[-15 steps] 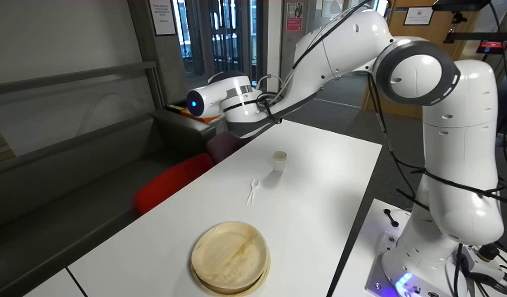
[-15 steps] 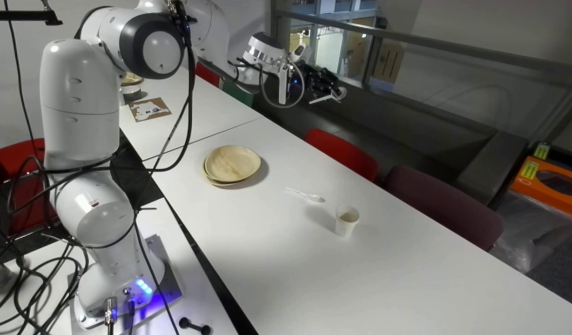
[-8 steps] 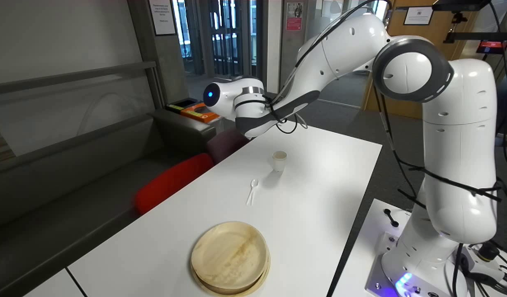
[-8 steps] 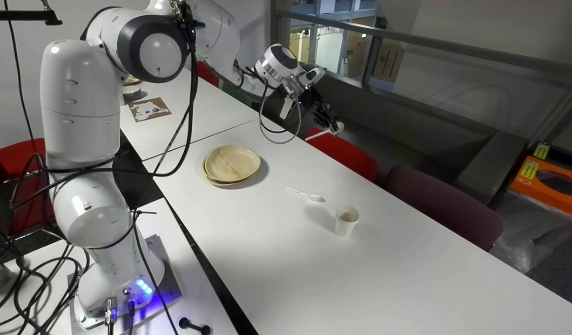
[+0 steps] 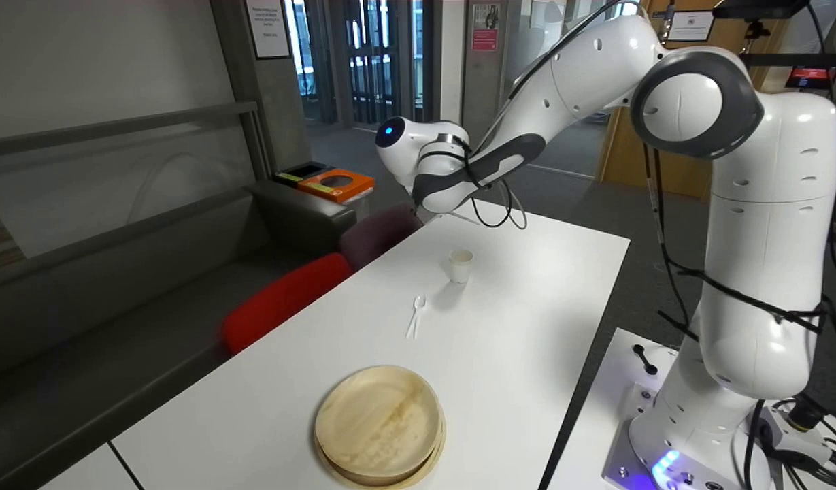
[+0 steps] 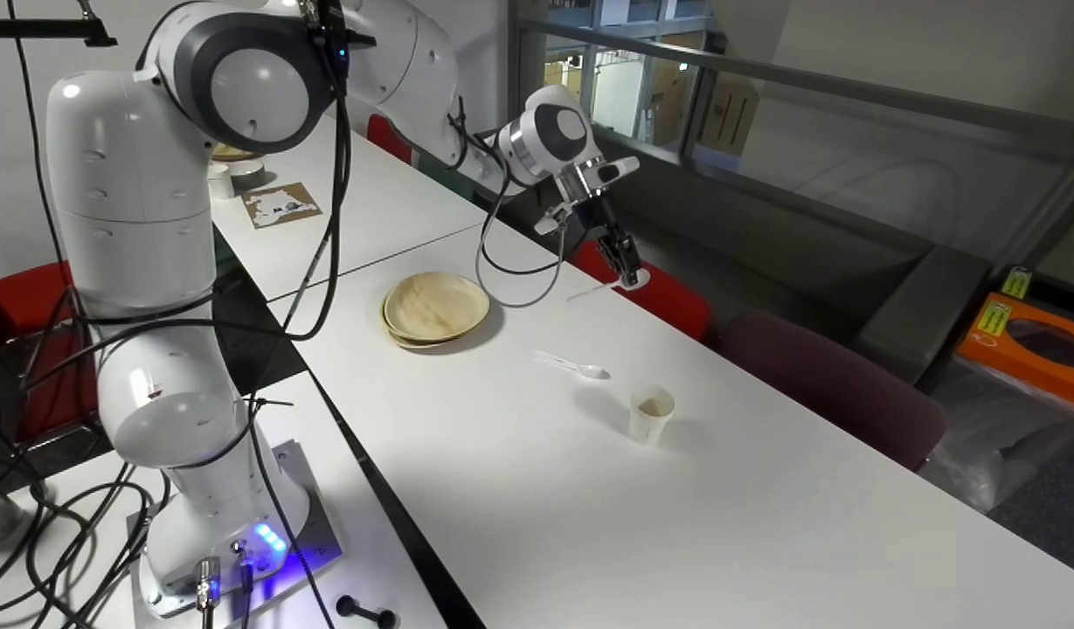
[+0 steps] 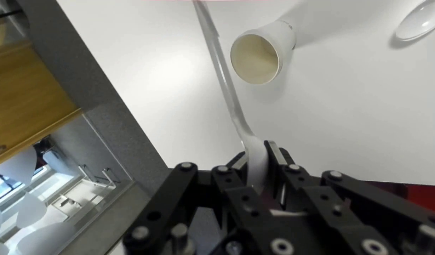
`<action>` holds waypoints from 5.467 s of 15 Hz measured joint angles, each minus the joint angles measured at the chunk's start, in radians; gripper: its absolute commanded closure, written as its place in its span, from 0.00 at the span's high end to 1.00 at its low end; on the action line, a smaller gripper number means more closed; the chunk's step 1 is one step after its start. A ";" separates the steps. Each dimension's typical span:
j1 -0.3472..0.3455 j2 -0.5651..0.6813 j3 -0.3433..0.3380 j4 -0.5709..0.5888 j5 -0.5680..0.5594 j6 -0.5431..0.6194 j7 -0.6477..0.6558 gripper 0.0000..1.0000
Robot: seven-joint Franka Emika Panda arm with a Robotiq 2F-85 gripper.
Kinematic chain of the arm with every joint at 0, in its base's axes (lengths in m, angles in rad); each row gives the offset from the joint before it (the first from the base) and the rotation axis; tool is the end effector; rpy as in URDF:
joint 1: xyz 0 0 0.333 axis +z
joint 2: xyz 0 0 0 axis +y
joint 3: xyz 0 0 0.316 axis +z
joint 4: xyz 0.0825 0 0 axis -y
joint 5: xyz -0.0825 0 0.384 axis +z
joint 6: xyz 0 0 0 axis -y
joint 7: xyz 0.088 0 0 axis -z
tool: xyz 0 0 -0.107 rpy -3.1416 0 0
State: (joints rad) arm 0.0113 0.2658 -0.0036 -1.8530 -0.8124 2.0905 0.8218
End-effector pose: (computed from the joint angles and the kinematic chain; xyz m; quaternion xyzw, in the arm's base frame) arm 0.6266 -0.0307 0.3903 0.9229 -0.1789 0.1253 0.3170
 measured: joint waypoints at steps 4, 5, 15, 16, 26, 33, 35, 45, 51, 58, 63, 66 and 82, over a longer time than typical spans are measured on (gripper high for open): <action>-0.023 -0.028 -0.042 -0.070 0.097 0.108 -0.003 0.02; -0.028 -0.031 -0.051 -0.086 0.121 0.141 -0.005 0.02; -0.077 -0.042 -0.116 -0.274 0.501 0.558 -0.208 0.02; -0.077 -0.042 -0.116 -0.284 0.539 0.575 -0.243 0.02; -0.073 -0.043 -0.006 -0.313 0.863 0.670 -0.643 0.02; -0.073 -0.043 0.013 -0.313 0.908 0.670 -0.750 0.07; -0.073 -0.043 0.015 -0.313 0.908 0.670 -0.751 0.07; -0.073 -0.043 0.015 -0.313 0.908 0.670 -0.751 0.02; -0.039 0.002 -0.034 -0.292 0.902 0.720 -0.567 0.02; 0.095 0.159 -0.202 -0.167 0.896 0.724 -0.150 0.02; 0.198 0.253 -0.320 -0.088 0.887 0.724 0.168 0.02; 0.260 0.297 -0.404 -0.049 0.840 0.724 0.380 0.02; 0.377 0.399 -0.510 0.048 0.647 0.421 0.778 0.07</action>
State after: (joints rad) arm 0.3883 0.6652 -0.5140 -1.8055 -0.1653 2.5116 1.5996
